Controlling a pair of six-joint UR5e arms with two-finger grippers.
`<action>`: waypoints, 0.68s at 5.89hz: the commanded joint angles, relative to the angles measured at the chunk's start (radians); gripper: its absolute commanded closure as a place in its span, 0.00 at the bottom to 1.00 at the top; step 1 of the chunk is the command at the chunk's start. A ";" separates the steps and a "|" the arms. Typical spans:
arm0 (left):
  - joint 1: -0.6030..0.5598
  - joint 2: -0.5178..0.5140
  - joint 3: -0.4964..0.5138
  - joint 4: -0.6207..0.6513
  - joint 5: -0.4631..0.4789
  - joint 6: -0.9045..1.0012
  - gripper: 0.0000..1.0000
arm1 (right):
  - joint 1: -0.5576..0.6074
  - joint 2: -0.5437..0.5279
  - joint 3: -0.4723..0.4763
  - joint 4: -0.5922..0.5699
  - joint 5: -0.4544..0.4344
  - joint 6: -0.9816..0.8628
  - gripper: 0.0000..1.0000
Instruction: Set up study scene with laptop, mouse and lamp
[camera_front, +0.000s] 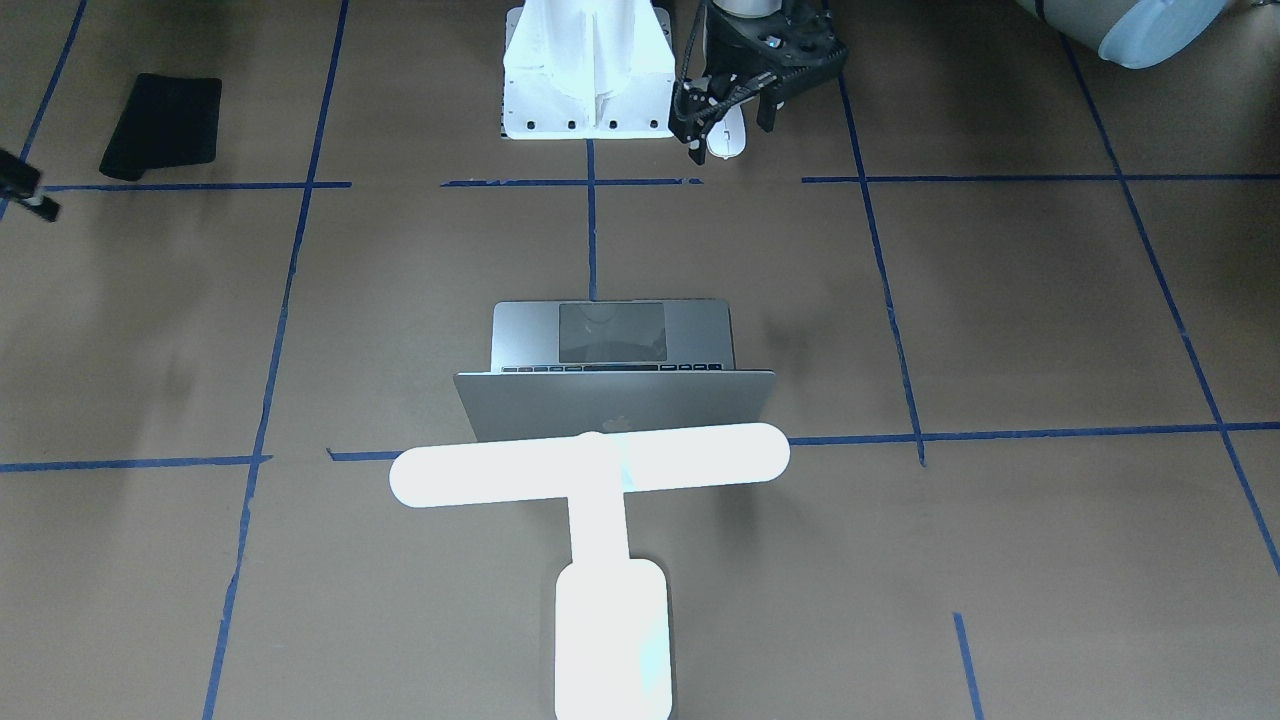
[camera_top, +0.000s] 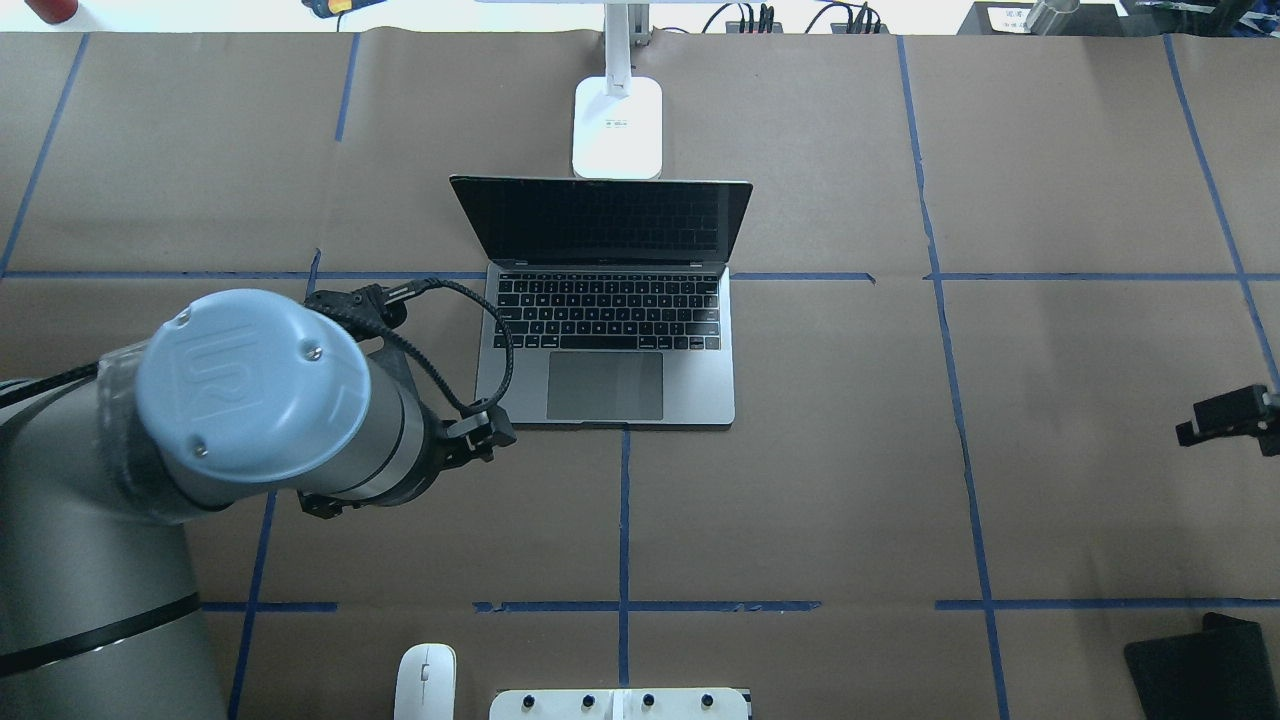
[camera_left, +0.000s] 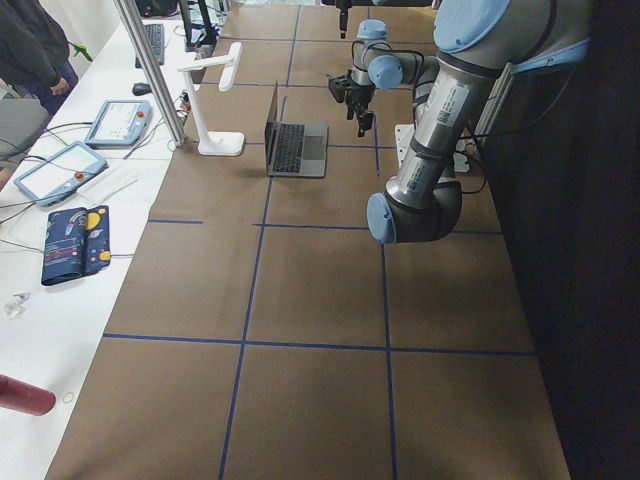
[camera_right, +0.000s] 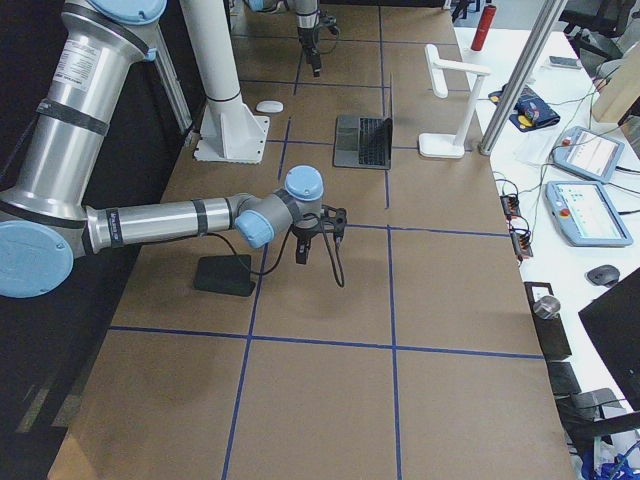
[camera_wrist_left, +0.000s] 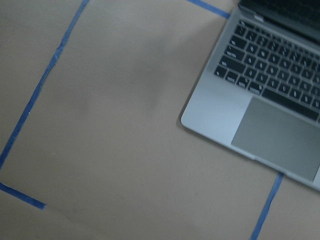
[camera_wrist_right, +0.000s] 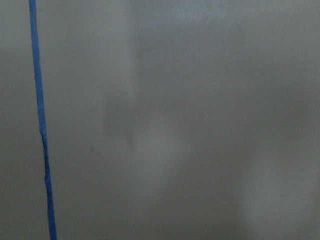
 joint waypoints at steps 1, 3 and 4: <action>0.057 0.034 -0.021 -0.049 0.000 0.055 0.00 | -0.117 -0.097 -0.011 0.164 -0.059 0.118 0.00; 0.070 0.037 -0.023 -0.049 0.001 0.057 0.00 | -0.359 -0.183 -0.066 0.368 -0.276 0.340 0.00; 0.070 0.035 -0.023 -0.051 0.001 0.058 0.00 | -0.407 -0.238 -0.069 0.438 -0.299 0.376 0.00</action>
